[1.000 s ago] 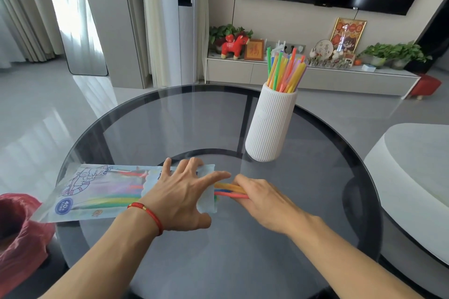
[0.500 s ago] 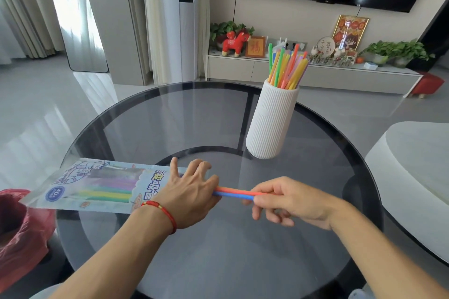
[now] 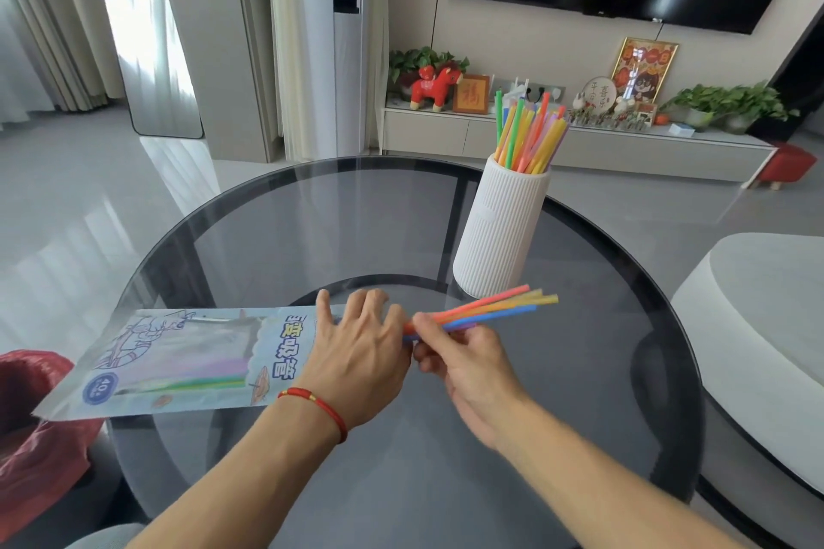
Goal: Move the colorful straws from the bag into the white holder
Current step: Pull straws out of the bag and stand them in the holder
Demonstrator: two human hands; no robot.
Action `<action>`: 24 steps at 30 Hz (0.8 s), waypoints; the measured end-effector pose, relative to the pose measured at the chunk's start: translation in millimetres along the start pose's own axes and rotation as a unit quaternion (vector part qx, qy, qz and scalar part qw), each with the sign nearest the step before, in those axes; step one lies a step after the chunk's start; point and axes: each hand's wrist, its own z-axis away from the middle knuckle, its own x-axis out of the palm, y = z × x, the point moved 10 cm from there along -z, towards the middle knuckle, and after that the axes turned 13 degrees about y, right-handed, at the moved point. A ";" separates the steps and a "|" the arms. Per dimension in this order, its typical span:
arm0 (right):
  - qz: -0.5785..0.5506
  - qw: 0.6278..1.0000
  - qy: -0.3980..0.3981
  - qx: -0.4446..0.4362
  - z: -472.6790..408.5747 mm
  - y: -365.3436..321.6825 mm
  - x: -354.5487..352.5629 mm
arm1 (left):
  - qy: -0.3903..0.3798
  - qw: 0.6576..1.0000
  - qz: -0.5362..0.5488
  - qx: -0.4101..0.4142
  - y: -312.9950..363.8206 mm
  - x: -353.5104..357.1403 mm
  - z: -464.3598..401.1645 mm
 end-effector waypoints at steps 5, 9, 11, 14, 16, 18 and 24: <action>-0.053 0.995 0.087 0.011 -14.4 -21.9 -33.0 | -0.019 1.000 -0.022 -0.008 -11.2 7.6 2.2; -0.039 0.997 0.066 0.008 -7.7 -21.5 -30.7 | -0.014 0.999 -0.011 0.031 4.8 9.0 3.4; 0.026 0.997 0.065 -0.034 -7.5 -30.5 -29.0 | -0.010 0.999 0.007 0.031 6.1 9.0 4.2; 0.079 0.984 0.107 -0.121 -11.9 -69.4 -47.6 | -0.026 0.999 0.017 0.005 -6.7 12.9 4.1; 0.104 0.970 0.136 -0.174 -12.1 -98.3 -67.5 | -0.045 0.999 0.019 -0.009 -12.3 18.4 4.2; 0.165 0.944 0.153 -0.242 -7.3 -127.4 -81.9 | -0.059 0.998 0.006 -0.009 -11.6 24.0 4.8; 0.414 0.828 0.145 -0.348 -5.5 -178.6 -62.7 | -0.060 0.998 0.005 -0.001 -4.2 29.5 5.6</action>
